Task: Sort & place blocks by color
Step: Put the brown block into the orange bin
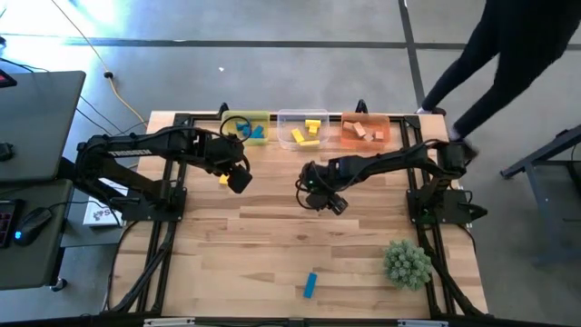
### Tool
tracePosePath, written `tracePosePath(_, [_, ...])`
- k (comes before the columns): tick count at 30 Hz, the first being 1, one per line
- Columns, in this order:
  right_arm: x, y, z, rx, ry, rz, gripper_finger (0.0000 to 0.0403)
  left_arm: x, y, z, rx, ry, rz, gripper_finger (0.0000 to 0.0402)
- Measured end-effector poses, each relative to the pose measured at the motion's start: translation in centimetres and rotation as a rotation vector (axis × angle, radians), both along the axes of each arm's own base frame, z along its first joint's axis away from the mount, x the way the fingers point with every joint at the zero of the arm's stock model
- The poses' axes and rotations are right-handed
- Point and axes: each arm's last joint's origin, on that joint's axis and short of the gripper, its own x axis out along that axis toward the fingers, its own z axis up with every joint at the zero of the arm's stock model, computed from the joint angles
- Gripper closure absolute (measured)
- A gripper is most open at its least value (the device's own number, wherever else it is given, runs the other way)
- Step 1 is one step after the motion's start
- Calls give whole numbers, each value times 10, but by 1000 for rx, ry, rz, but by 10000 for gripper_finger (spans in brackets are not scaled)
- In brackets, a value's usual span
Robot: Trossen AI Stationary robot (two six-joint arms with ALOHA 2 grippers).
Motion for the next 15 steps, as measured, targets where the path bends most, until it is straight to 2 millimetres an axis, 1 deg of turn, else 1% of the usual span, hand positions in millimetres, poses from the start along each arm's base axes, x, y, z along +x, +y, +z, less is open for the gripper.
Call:
tracePosePath(4, [1, -2, -2, 0, -31, 6, 160, 0, 0, 0, 0, 0, 0, 188])
tracePosePath(10, [4, -9, -3, 53, -55, 4, 160, 0, 0, 0, 0, 0, 0, 188])
tracePosePath(15, [7, -15, -17, 58, -18, -12, 160, 0, 0, 0, 0, -1, 0, 188])
